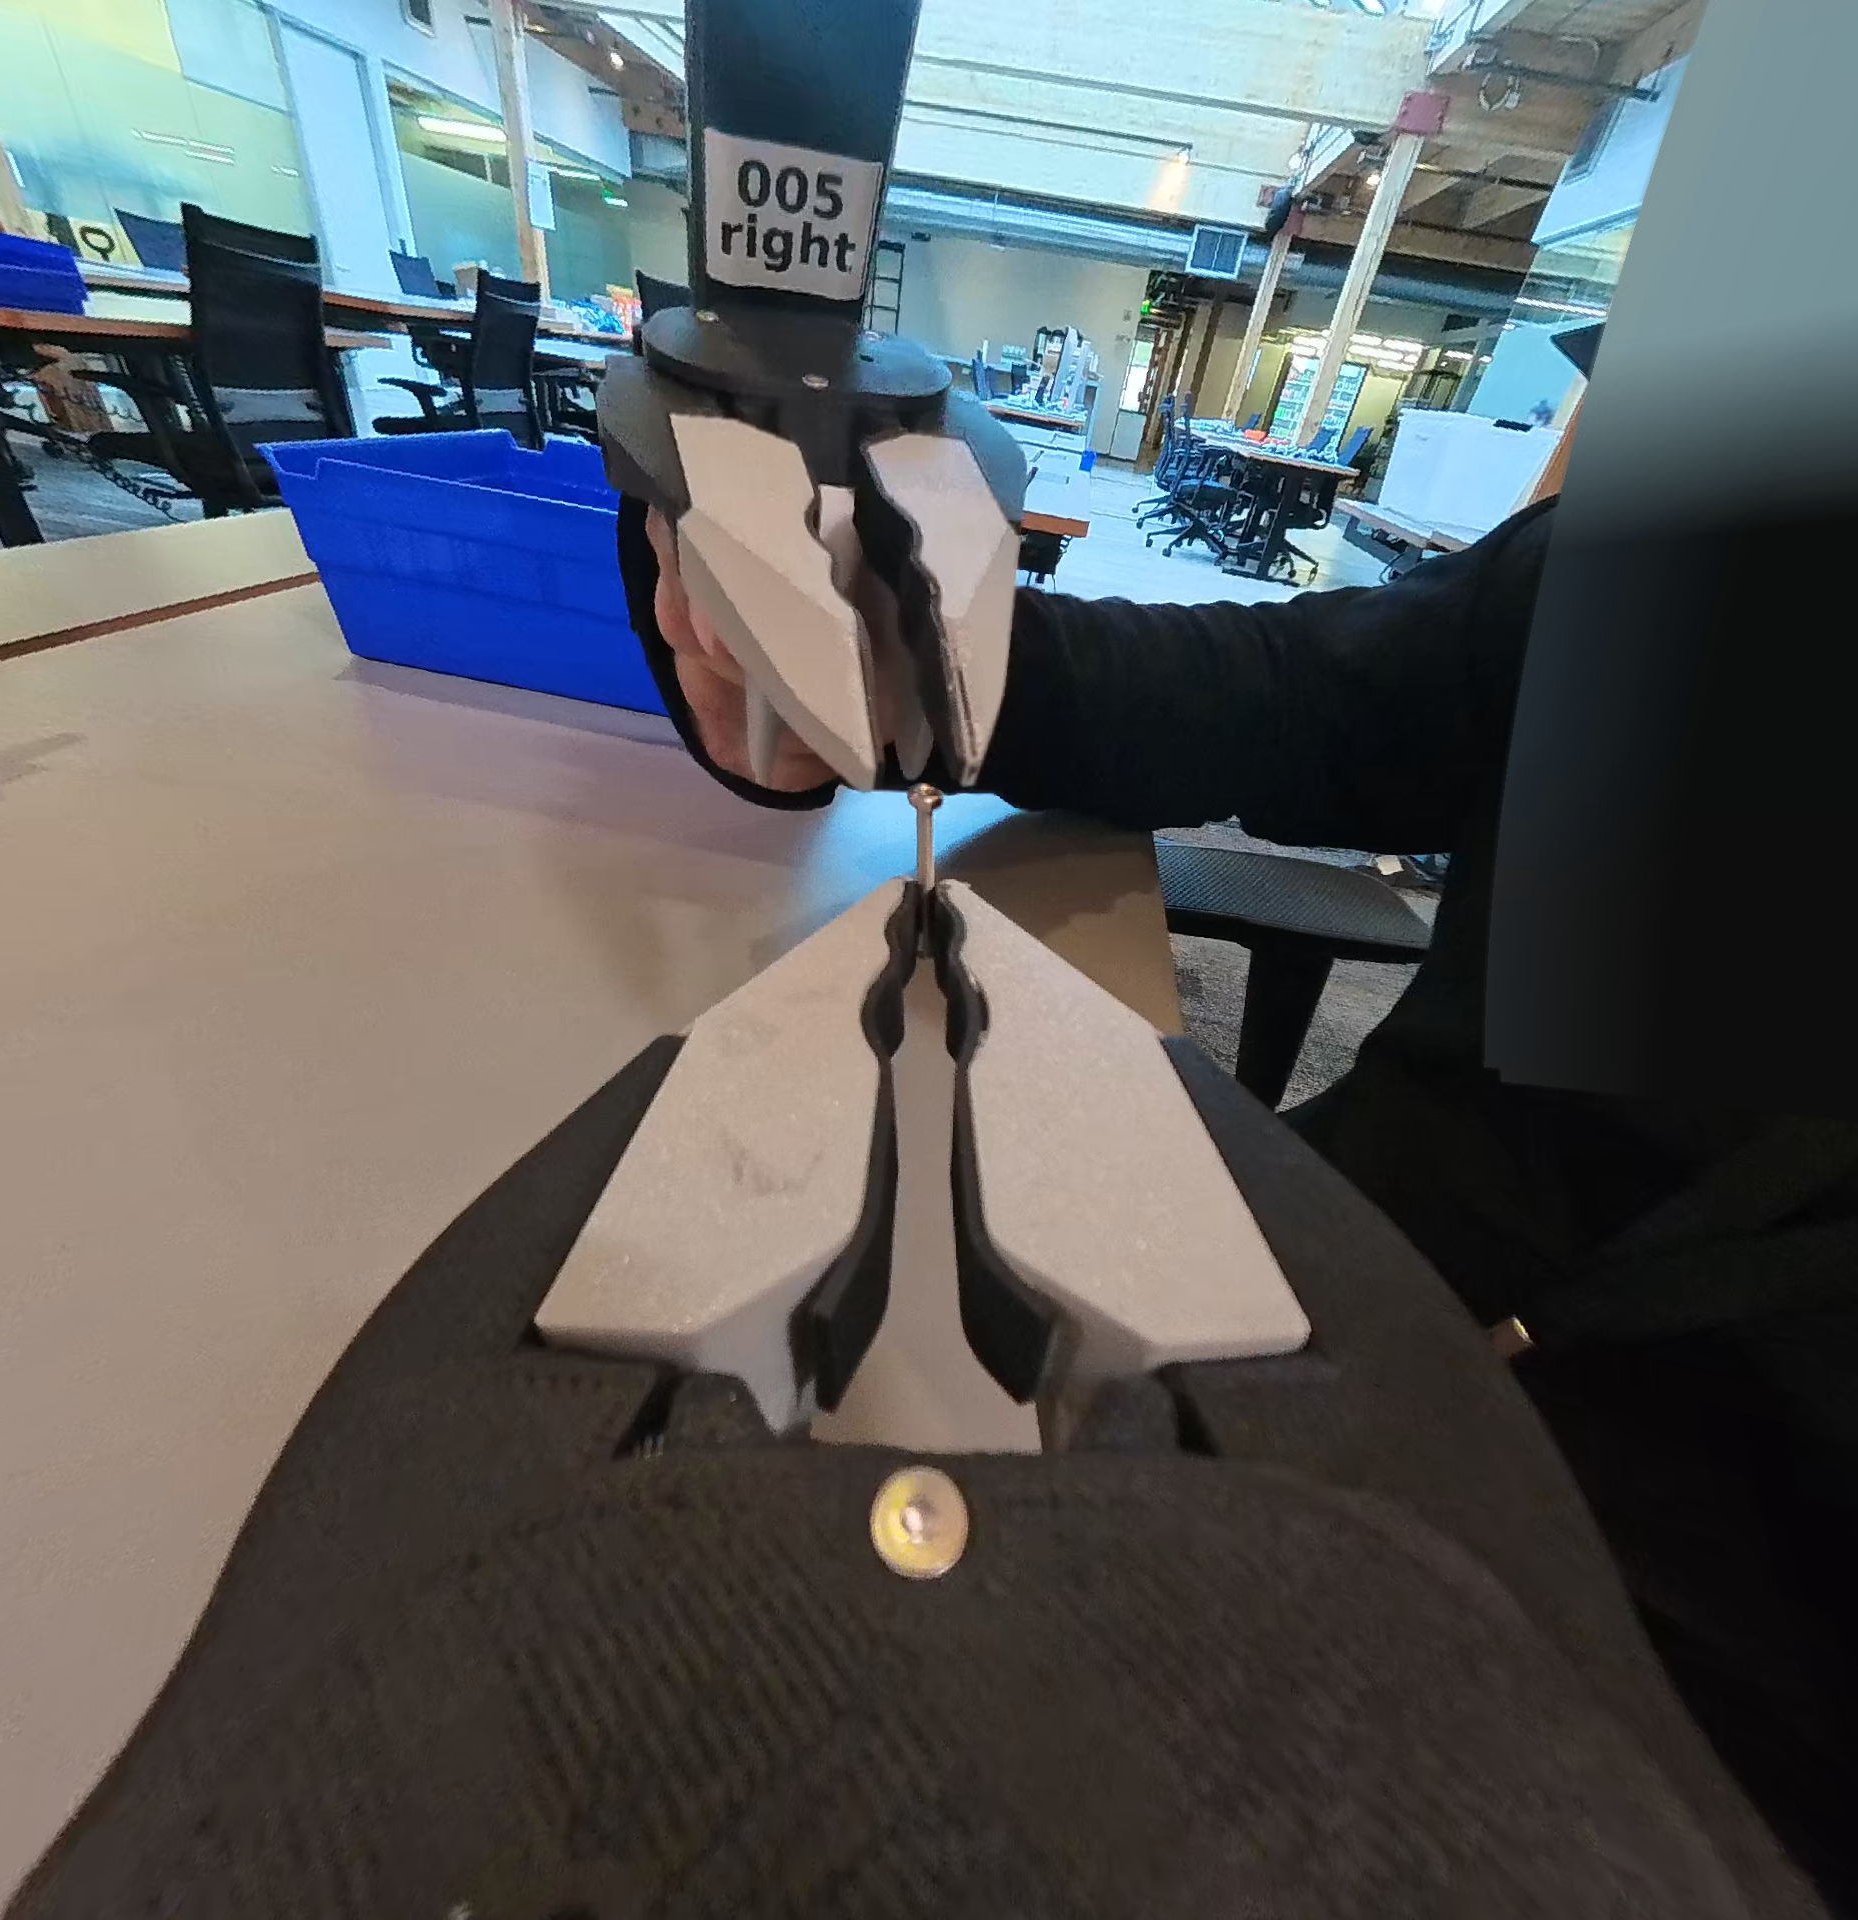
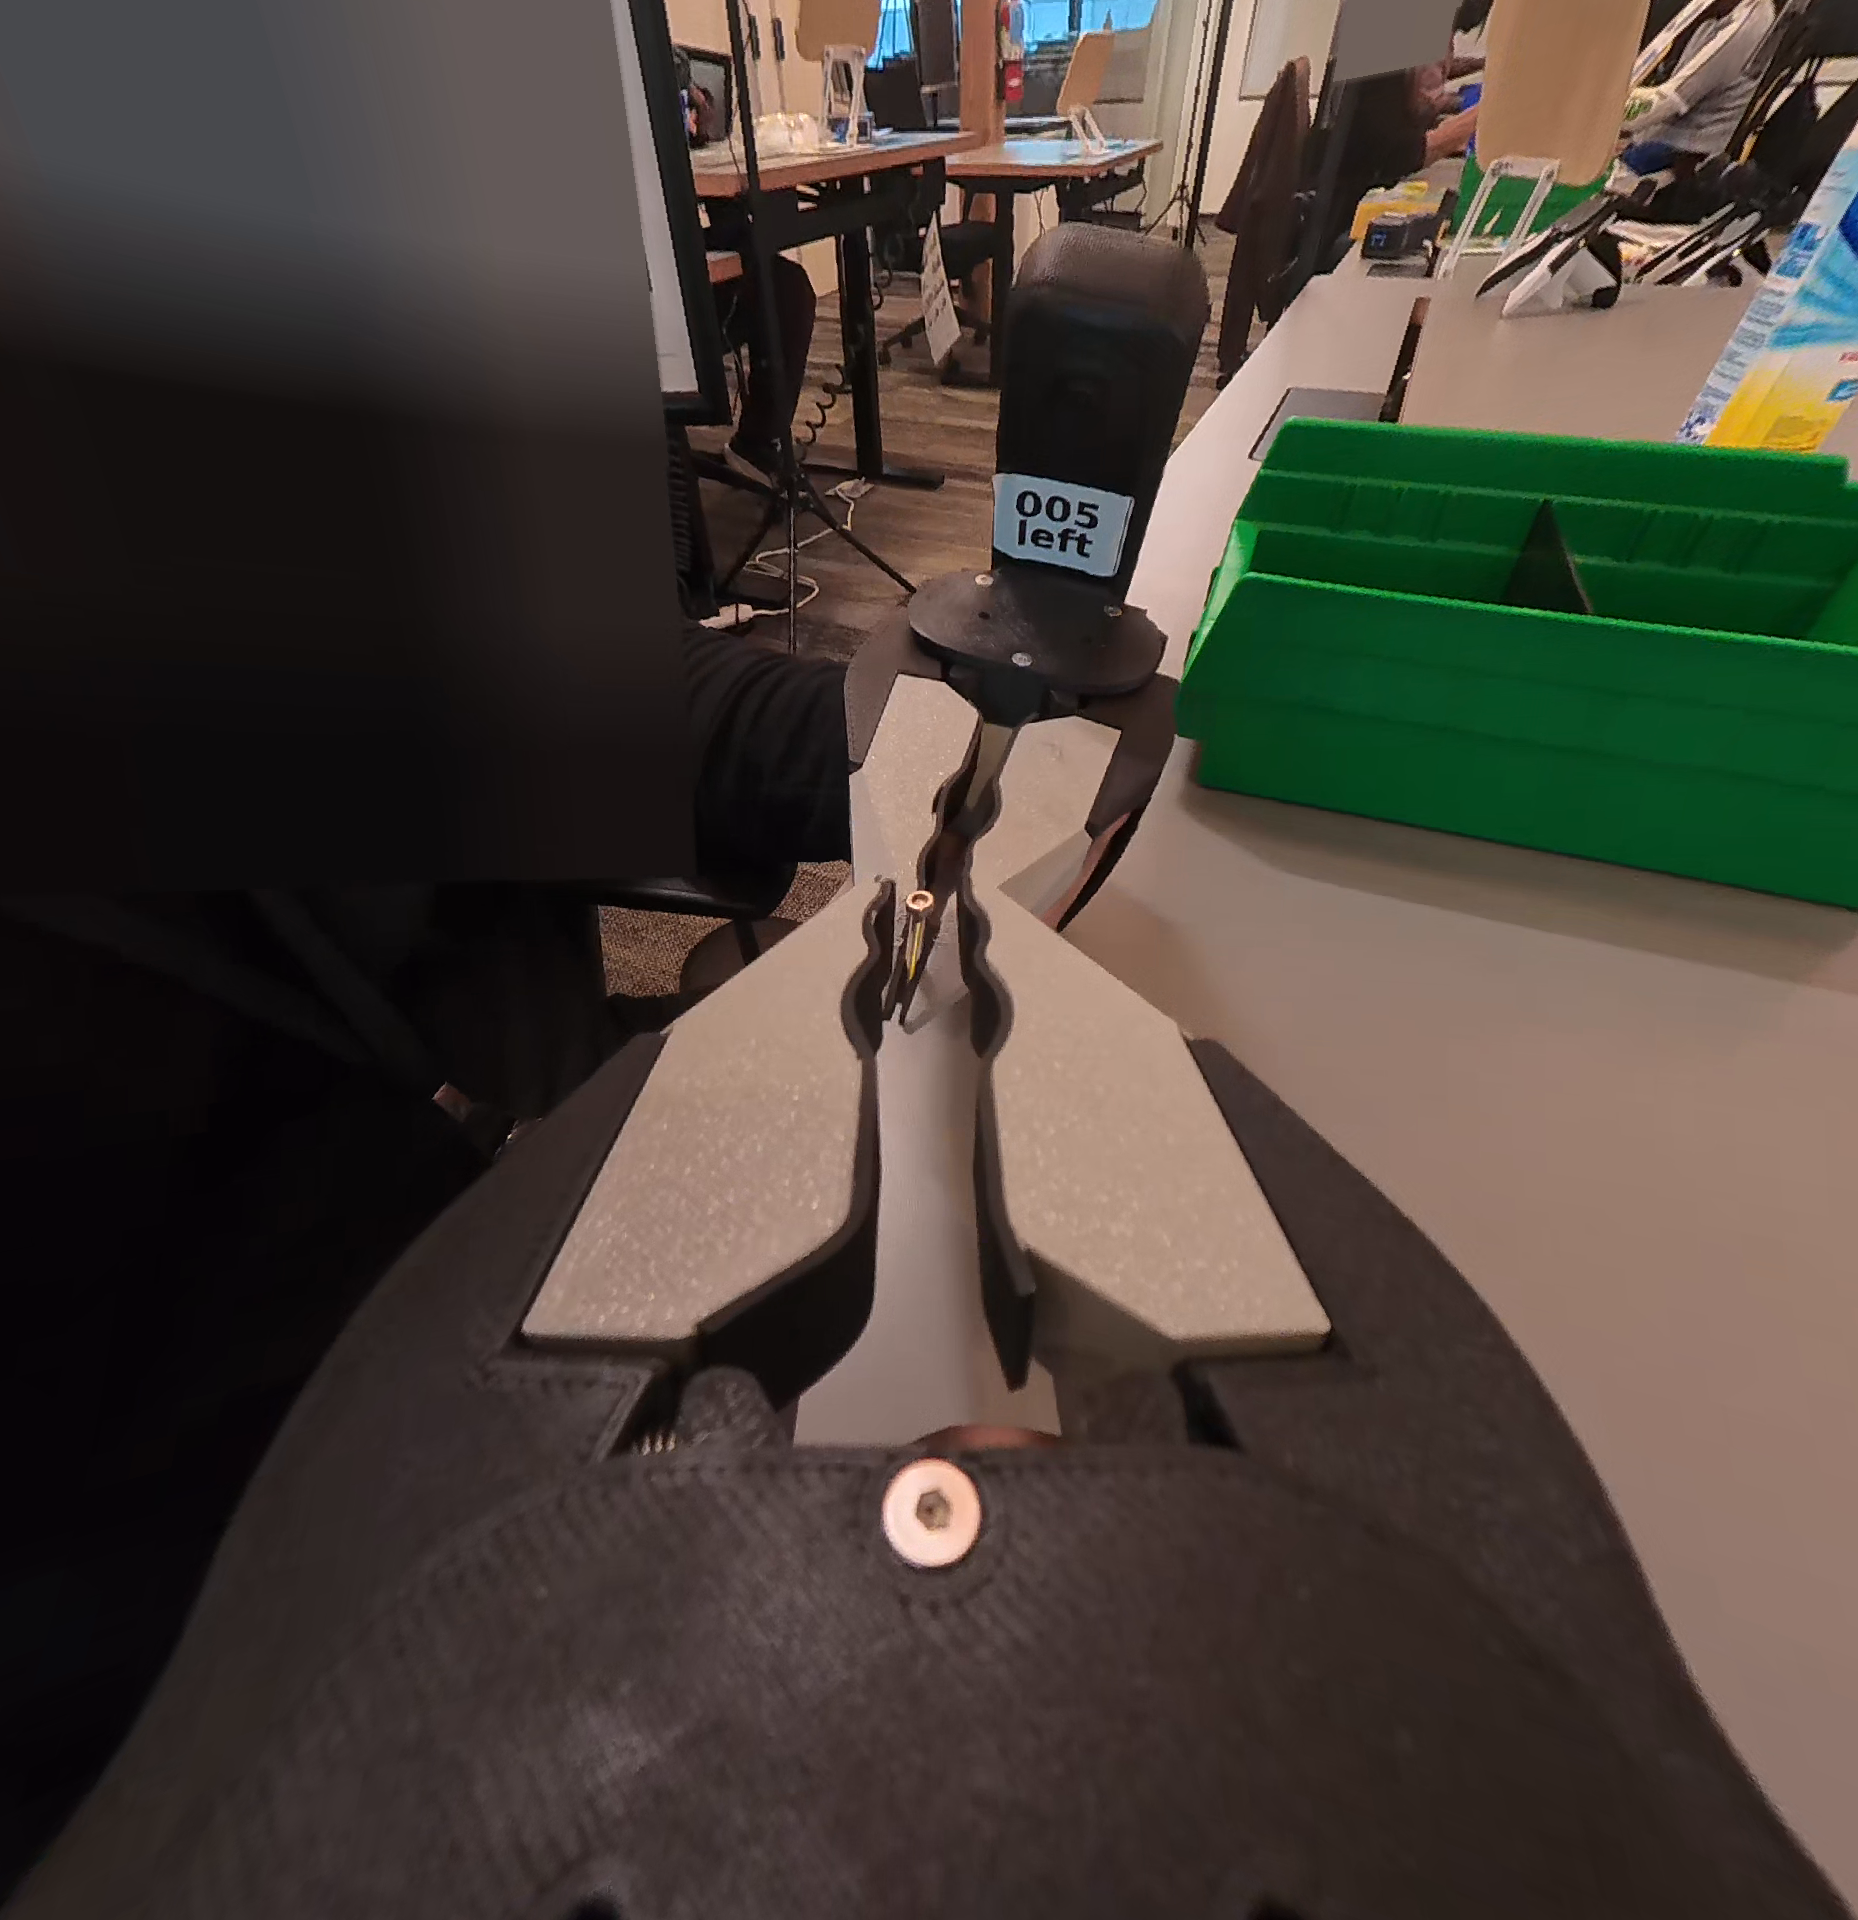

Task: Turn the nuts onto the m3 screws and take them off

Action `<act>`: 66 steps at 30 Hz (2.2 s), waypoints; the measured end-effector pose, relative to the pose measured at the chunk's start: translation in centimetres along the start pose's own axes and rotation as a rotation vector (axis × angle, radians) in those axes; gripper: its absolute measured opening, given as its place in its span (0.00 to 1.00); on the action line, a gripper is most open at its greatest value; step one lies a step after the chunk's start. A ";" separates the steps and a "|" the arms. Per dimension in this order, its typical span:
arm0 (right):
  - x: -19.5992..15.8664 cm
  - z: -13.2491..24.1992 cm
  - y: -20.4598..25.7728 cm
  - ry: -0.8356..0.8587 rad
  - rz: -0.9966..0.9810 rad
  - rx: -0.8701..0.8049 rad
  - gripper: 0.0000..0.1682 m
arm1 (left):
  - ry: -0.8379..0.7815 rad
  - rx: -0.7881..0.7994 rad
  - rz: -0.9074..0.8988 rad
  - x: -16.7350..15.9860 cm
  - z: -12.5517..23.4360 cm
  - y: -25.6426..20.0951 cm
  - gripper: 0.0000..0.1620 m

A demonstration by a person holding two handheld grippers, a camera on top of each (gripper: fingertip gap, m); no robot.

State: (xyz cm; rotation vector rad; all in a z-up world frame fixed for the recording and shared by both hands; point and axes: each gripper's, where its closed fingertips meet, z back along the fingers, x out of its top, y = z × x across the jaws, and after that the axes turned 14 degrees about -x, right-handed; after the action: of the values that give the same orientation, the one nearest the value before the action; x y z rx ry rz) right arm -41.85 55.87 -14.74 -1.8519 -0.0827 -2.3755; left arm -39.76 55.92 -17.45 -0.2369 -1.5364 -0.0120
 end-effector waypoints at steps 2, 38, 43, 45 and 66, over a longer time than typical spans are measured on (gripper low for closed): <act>0.0 -0.1 0.1 0.000 0.001 0.003 0.05 | 0.001 0.000 -0.001 0.0 0.0 0.0 0.00; -0.5 -0.4 -0.4 0.031 -0.017 -0.126 0.01 | 0.013 0.060 -0.016 -0.1 0.0 0.5 0.00; -0.6 -0.3 -0.6 0.036 -0.036 -0.201 0.01 | 0.017 0.074 -0.016 -0.2 0.0 0.6 0.00; -0.7 -0.3 -0.6 0.038 -0.039 -0.231 0.01 | 0.022 0.078 -0.018 -0.2 -0.1 0.7 0.00; -1.3 -0.1 -2.1 0.071 -0.172 -0.645 0.01 | 0.060 0.235 -0.045 -0.6 0.1 2.2 0.00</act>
State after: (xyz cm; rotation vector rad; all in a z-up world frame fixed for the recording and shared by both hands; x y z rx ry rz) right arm -41.90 58.02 -15.95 -2.0586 0.6274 -2.8135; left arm -39.49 57.96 -18.32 -0.0152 -1.4688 0.1245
